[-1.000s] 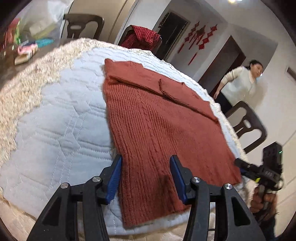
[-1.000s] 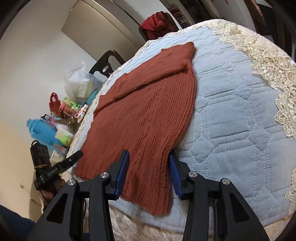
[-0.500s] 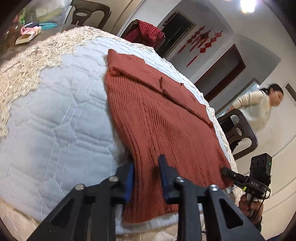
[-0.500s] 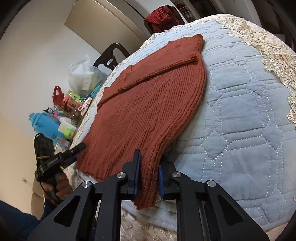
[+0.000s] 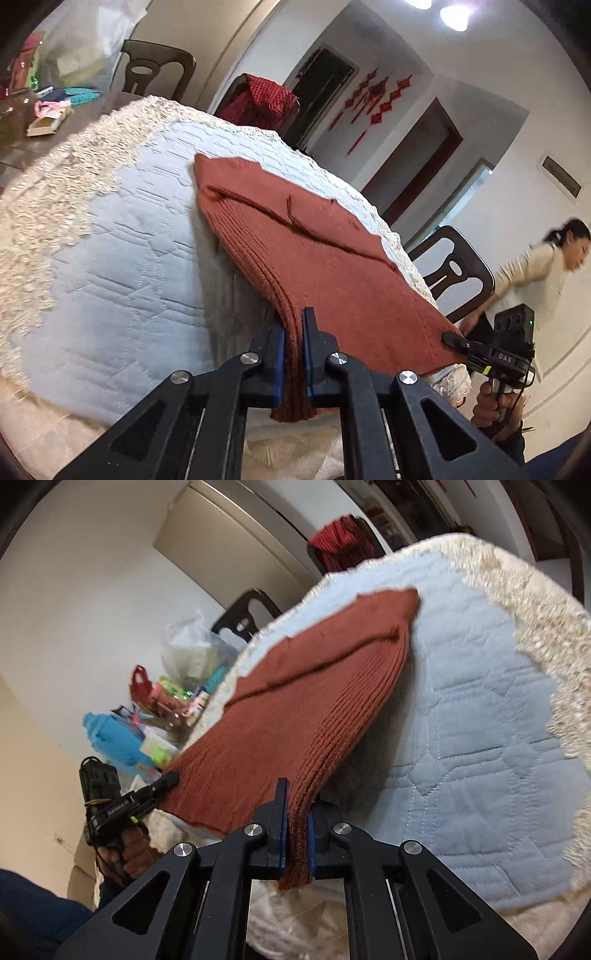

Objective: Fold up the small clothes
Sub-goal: 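Lift the held hem with both grippers, fold it over toward the collar, release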

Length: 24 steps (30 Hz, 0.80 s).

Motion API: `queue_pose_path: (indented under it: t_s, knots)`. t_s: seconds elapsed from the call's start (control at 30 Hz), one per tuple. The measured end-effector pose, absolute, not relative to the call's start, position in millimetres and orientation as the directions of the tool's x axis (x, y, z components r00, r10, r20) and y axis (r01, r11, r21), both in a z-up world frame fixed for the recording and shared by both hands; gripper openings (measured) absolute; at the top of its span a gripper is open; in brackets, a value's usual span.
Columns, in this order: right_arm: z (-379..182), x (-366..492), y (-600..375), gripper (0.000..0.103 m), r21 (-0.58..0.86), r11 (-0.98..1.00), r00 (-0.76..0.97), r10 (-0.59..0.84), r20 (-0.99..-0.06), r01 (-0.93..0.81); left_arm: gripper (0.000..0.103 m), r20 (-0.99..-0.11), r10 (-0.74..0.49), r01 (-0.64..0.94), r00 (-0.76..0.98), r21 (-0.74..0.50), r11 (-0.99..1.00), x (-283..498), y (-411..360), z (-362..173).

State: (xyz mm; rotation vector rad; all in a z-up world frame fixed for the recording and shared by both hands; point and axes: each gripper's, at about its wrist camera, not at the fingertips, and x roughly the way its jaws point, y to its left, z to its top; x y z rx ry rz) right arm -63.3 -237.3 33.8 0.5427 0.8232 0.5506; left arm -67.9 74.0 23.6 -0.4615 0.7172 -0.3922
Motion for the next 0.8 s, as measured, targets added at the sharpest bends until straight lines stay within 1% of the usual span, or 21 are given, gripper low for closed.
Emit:
queue_pose_path:
  t_s: [0.17,0.27,0.33,0.4,0.57,0.63,0.8]
  knots:
    - [40.8,-87.3,-243.7,0.007,0.663,0.705,0.566,0.663,-0.49,-0.251,0.009,-0.533,-0.5,0.189,0.682,-0.532,0.825,-88.5,77.6,32.3]
    - [40.3,-96.2,-248.8,0.007,0.682,0.687,0.577,0.672,-0.464,-0.251,0.009,-0.54,-0.5,0.191,0.677,-0.527,0.828,-88.2,77.0,28.3]
    - [36.0,-91.6,-251.8,0.007,0.697,0.677,0.581,0.673,-0.457,-0.237,0.009,-0.541,-0.501,0.17,0.676,-0.546,0.82,-79.1,81.7,24.4]
    - [37.3,-84.2,-252.1,0.007,0.707,0.666,0.585,0.679,-0.443,-0.237,0.009,-0.514,-0.504,0.172,0.694,-0.561,0.81,-70.5,85.0,29.7]
    - [60.0,-67.0,-248.2,0.007,0.691,0.653,0.608,0.694,-0.385,-0.308,0.009,-0.46,-0.486,0.204,0.743,-0.537,0.819,-47.5,84.3,51.4]
    - [65.8,-51.4,-249.2,0.007,0.681,0.663,0.621,0.684,-0.382,-0.311,0.009,-0.441,-0.484,0.208,0.756,-0.538,0.817,-30.0,85.2,58.6]
    - [78.8,-1.0,-253.0,0.007,0.672,0.679,0.649,0.659,-0.38,-0.296,0.009,-0.439,-0.462,0.19,0.771,-0.533,0.824,25.5,85.0,70.0]
